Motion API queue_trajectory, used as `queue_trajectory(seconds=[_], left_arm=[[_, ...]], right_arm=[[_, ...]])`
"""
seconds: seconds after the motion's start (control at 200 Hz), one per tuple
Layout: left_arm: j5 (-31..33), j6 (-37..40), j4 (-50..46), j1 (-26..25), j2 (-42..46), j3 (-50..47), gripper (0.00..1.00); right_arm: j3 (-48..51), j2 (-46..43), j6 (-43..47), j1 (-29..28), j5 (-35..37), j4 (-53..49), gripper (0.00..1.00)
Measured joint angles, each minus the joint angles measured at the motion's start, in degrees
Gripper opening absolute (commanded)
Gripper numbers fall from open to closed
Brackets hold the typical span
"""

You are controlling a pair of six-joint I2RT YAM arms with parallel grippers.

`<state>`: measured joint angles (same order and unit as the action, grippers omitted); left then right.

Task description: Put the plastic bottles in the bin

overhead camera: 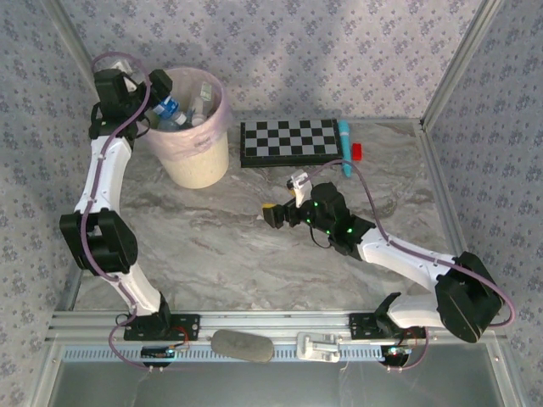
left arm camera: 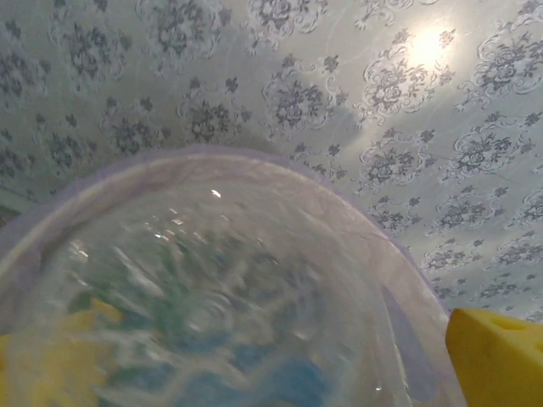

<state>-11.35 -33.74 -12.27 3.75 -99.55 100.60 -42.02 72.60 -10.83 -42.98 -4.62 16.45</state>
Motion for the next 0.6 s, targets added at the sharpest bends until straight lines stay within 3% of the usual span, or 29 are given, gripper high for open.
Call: queue_trajectory(seconds=[0.6], left_arm=[[4.74,5.73,-1.66,0.02,6.47,1.27,1.00]], right_arm=[[0.11,-2.12,2.75,0.74,2.75,-1.51,1.00]])
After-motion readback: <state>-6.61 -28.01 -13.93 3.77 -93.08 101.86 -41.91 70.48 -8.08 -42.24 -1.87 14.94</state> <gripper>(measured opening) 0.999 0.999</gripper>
